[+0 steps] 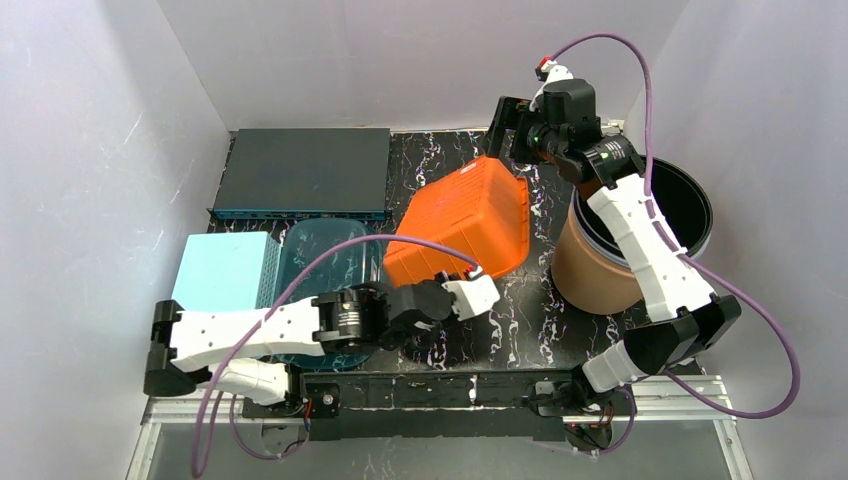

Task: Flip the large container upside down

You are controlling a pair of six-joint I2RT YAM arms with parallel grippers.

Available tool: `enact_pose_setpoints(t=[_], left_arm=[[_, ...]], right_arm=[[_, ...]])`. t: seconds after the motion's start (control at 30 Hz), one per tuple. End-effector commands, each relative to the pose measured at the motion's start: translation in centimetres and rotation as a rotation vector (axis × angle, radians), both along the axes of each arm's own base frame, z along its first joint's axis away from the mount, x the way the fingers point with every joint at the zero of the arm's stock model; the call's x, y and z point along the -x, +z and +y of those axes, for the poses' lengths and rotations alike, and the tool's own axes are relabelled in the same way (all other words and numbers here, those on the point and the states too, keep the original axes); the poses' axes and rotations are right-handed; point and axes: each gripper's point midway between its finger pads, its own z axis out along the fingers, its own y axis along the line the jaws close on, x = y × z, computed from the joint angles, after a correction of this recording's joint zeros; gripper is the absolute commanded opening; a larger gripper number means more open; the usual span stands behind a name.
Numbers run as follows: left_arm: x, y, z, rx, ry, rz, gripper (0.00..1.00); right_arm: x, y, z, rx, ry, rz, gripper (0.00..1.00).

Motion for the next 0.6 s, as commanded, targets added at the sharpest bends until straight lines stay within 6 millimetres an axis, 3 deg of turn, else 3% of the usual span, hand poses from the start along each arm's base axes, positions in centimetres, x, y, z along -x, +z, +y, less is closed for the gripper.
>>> enact_pose_setpoints(t=[0.0, 0.57], left_arm=[[1.1, -2.8, -1.3, 0.012, -0.002, 0.089, 0.0], [2.9, -11.3, -4.2, -0.083, -0.012, 0.245, 0.0]], right_arm=[[0.5, 1.8, -0.2, -0.019, 0.016, -0.059, 0.94], [0.9, -0.5, 1.1, -0.028, 0.088, 0.006, 0.93]])
